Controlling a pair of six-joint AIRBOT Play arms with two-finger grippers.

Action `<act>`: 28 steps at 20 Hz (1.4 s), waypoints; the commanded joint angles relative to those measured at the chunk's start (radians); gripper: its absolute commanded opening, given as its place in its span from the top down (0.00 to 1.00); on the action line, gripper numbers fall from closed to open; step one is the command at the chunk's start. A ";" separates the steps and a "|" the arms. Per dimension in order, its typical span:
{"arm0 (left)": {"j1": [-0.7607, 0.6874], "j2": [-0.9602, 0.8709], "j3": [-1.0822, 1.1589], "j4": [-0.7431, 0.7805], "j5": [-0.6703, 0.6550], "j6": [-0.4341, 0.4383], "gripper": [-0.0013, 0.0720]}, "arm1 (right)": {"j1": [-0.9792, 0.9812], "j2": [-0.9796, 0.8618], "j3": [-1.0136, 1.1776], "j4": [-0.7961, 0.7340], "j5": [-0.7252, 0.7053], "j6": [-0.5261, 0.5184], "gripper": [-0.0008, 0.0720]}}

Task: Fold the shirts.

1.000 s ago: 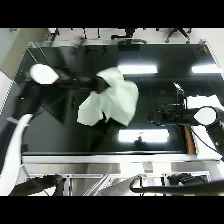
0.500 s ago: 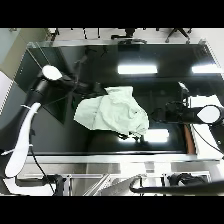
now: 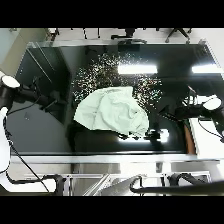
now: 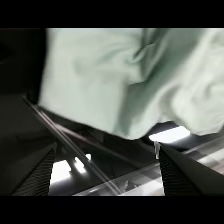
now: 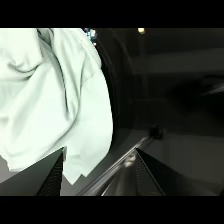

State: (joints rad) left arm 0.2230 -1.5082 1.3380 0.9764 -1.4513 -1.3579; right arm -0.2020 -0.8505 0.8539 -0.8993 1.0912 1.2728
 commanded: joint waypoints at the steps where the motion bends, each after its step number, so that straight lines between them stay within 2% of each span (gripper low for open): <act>1: 0.042 -0.002 -0.157 0.010 0.154 0.051 0.04 | -0.019 -0.178 0.018 0.189 -0.018 -0.171 0.31; 3: 0.024 -0.011 -0.224 -0.040 0.252 0.083 0.04 | -0.019 -0.265 0.040 0.249 -0.022 -0.222 0.31; 5: -0.003 -0.045 -0.260 -0.124 0.295 0.126 0.04 | -0.018 -0.344 0.066 0.288 -0.030 -0.240 0.31; 8: -0.069 -0.122 -0.268 -0.187 0.309 0.162 0.04 | 0.002 -0.418 0.087 0.313 -0.042 -0.261 0.31; 12: -0.128 -0.205 -0.212 -0.184 0.301 0.161 0.04 | 0.077 -0.470 0.089 0.320 -0.105 -0.282 0.32; 13: -0.131 -0.214 -0.203 -0.183 0.293 0.161 0.20 | 0.094 -0.478 0.092 0.320 -0.104 -0.283 0.47; 14: -0.131 -0.220 -0.195 -0.183 0.275 0.164 0.56 | 0.107 -0.482 0.095 0.323 -0.103 -0.293 0.58; 15: -0.130 -0.219 -0.189 -0.183 0.260 0.164 0.88 | 0.117 -0.481 0.099 0.336 -0.094 -0.304 0.70; 16: -0.131 -0.219 -0.171 -0.183 0.231 0.167 0.96 | 0.120 -0.481 0.112 0.363 -0.064 -0.323 0.91; 17: -0.131 -0.218 -0.145 -0.185 0.188 0.166 0.96 | 0.119 -0.477 0.134 0.401 -0.019 -0.345 0.96; 21: -0.127 -0.104 0.021 -0.186 0.036 0.134 0.97 | 0.088 -0.312 0.274 0.480 0.128 -0.325 0.97; 25: -0.084 0.166 0.277 -0.193 0.029 0.038 0.97 | -0.047 0.008 0.486 0.538 0.137 -0.295 0.97; 28: -0.045 0.337 0.494 -0.193 0.030 0.021 0.97 | -0.167 0.189 0.667 0.545 0.122 -0.267 0.97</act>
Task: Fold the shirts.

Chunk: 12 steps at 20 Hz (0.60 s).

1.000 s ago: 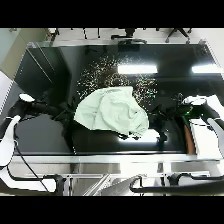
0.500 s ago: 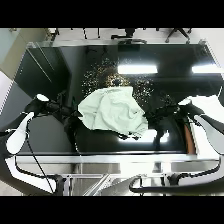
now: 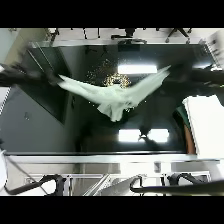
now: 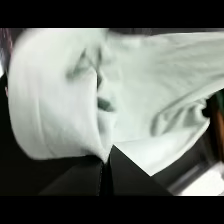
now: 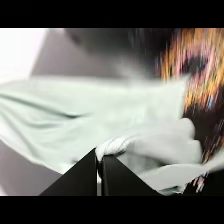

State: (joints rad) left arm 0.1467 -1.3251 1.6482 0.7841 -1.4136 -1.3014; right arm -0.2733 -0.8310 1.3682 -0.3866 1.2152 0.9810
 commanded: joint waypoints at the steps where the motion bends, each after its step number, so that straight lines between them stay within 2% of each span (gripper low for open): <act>1: 0.047 0.206 0.253 0.000 -0.005 -0.035 0.97 | -0.126 0.214 0.204 0.032 -0.016 0.025 0.97; 4: 0.092 0.328 0.396 0.003 0.015 -0.035 0.97 | -0.199 0.305 0.347 0.032 -0.055 0.013 0.97; 7: 0.150 0.429 0.419 0.010 0.055 -0.024 0.97 | -0.226 0.317 0.457 0.028 -0.088 -0.002 0.97; 9: 0.195 0.441 0.419 0.008 0.043 -0.024 0.97 | -0.227 0.305 0.480 0.032 -0.110 -0.024 0.97; 12: 0.195 0.364 0.418 0.005 -0.002 -0.029 0.97 | -0.227 0.227 0.480 0.037 -0.092 -0.055 0.97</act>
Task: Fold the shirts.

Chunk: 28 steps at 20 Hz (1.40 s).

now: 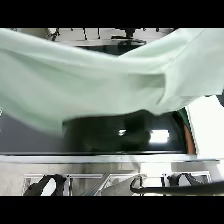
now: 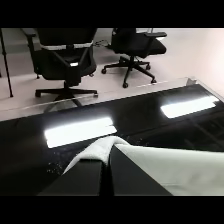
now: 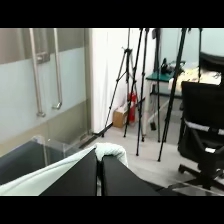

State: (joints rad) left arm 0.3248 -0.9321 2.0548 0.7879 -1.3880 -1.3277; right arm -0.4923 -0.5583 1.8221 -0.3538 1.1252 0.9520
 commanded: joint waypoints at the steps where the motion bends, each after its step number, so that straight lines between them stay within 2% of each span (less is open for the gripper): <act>1: -0.006 -0.068 -0.001 0.000 -0.034 -0.002 0.97 | -0.008 -0.090 0.026 0.020 0.024 -0.026 0.97; 4: -0.159 -0.211 -0.122 0.023 -0.002 0.027 0.97 | -0.004 -0.274 0.025 0.097 0.146 -0.033 0.97; 7: -0.290 -0.395 -0.237 0.216 0.091 0.028 0.97 | -0.003 -0.470 0.011 0.076 0.169 -0.020 0.97; 9: -0.322 -0.528 -0.298 0.327 0.138 0.026 0.97 | 0.013 -0.593 -0.024 0.066 0.169 -0.018 0.97; 13: -0.322 -0.803 -0.300 0.337 0.226 0.030 0.97 | 0.164 -0.835 -0.090 0.023 0.146 -0.060 0.97; 16: -0.328 -0.972 -0.206 0.336 0.225 0.029 0.97 | 0.288 -0.968 -0.090 -0.078 0.002 -0.063 0.97; 18: -0.328 -1.048 -0.132 0.336 0.210 0.029 0.97 | 0.328 -1.014 -0.090 -0.119 -0.114 -0.063 0.97; 20: -0.310 -1.099 -0.055 0.338 0.158 0.020 0.97 | 0.336 -1.027 -0.090 -0.146 -0.165 -0.063 0.97; 25: -0.270 -1.088 -0.045 0.338 0.061 -0.009 0.97 | 0.327 -1.015 -0.090 -0.373 -0.169 0.025 0.97; 28: -0.271 -1.078 -0.106 0.343 0.012 -0.009 0.97 | 0.332 -1.018 -0.090 -0.441 -0.148 0.043 0.97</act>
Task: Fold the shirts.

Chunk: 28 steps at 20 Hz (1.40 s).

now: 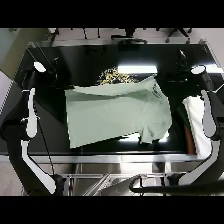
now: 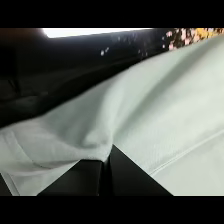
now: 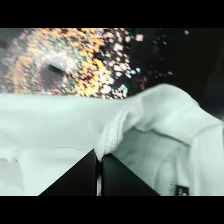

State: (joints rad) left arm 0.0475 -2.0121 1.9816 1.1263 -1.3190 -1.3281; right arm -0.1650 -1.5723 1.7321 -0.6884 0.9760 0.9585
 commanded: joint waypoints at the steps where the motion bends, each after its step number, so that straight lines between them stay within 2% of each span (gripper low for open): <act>1: 0.001 0.002 -0.061 0.005 -0.059 -0.008 0.97 | 0.004 -0.004 0.000 -0.137 0.001 0.049 0.97; 5: -0.013 0.002 -0.175 0.005 -0.015 -0.008 0.97 | 0.004 -0.014 -0.002 -0.261 0.008 0.099 0.97; 9: -0.013 0.002 -0.250 0.006 0.019 -0.028 0.97 | 0.000 -0.071 -0.002 -0.262 -0.013 0.109 0.97; 16: -0.013 0.002 -0.256 0.005 0.010 -0.028 0.97 | 0.000 -0.127 -0.001 -0.259 -0.078 0.142 0.97; 17: -0.007 0.002 -0.253 0.000 -0.010 -0.027 0.88 | 0.000 -0.117 -0.001 -0.258 -0.078 0.142 0.97; 18: -0.007 0.002 -0.237 0.000 -0.044 -0.029 0.49 | 0.001 -0.102 -0.001 -0.257 -0.071 0.142 0.96; 19: -0.006 0.002 -0.207 0.000 -0.083 -0.051 0.07 | 0.001 -0.076 0.001 -0.258 -0.046 0.141 0.87; 20: 0.000 0.002 -0.161 -0.002 -0.138 -0.087 0.03 | 0.000 -0.042 0.005 -0.261 -0.011 0.141 0.49; 21: 0.011 0.002 -0.108 -0.002 -0.204 -0.102 0.03 | -0.002 -0.003 0.005 -0.268 0.016 0.142 0.24; 24: 0.045 0.039 -0.041 0.000 -0.382 -0.144 0.03 | -0.048 0.129 0.004 -0.319 0.132 0.185 0.25; 26: 0.072 0.117 -0.118 -0.003 -0.407 -0.155 0.03 | -0.098 0.182 -0.004 -0.322 0.229 0.195 0.53; 28: 0.094 0.226 -0.246 0.001 -0.385 -0.138 0.03 | -0.140 0.217 -0.035 -0.320 0.299 0.207 0.52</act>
State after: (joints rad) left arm 0.1112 -1.8923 1.8351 1.1316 -1.6550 -1.4593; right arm -0.2527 -1.4212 1.7218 -0.9966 1.1454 1.1385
